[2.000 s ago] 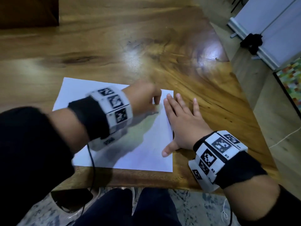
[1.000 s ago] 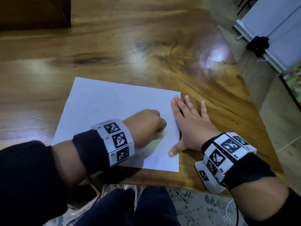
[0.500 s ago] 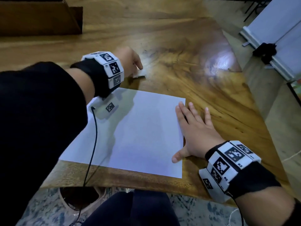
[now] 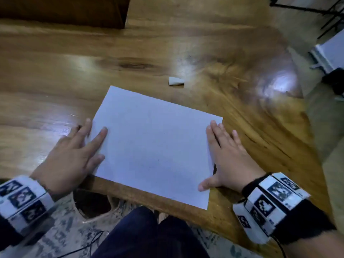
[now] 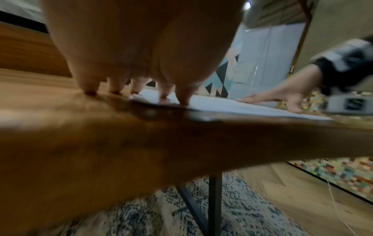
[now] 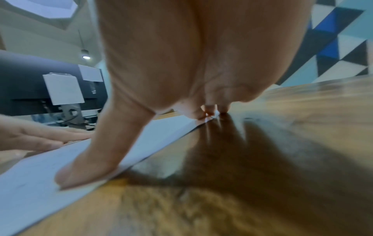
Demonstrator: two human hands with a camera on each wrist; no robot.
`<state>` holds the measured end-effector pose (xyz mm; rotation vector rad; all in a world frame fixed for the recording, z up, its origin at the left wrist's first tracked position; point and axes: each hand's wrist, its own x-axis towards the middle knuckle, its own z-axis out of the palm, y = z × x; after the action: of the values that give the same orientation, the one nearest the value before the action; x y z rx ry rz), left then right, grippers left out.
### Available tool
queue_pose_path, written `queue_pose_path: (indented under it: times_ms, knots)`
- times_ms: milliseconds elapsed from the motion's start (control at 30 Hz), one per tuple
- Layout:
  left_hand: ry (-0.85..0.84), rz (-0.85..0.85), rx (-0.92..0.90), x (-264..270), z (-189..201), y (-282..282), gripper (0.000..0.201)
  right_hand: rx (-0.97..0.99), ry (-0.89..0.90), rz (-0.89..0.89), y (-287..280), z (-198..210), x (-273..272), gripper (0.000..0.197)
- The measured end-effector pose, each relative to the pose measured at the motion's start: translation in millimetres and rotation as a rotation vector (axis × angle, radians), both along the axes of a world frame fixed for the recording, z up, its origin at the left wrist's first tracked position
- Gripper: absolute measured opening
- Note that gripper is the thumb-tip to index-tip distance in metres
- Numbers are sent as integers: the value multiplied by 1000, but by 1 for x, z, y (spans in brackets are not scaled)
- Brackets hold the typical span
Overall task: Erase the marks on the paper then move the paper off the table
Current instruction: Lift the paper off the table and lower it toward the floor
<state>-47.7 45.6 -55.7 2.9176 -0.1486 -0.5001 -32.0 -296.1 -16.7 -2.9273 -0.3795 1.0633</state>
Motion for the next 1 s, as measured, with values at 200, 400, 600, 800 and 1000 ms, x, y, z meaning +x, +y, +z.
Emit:
queue_pose_path:
  times_ms: [200, 400, 600, 800, 1000]
  knots:
    - [-145, 334, -177, -80, -16, -1, 55, 43, 28, 156, 12, 3, 3, 146]
    - [121, 953, -582, -112, -29, 69, 61, 45, 21, 366, 38, -1, 11, 146]
    - [469, 996, -1088, -126, -6, 88, 45, 84, 37, 551, 94, -4, 12, 146]
    - [194, 1189, -1224, -189, -23, 140, 40, 217, 64, 614, 170, -6, 6, 132]
    - [29, 1375, -1249, -283, -58, 197, 33, 346, 36, 669, 261, -7, -33, 99]
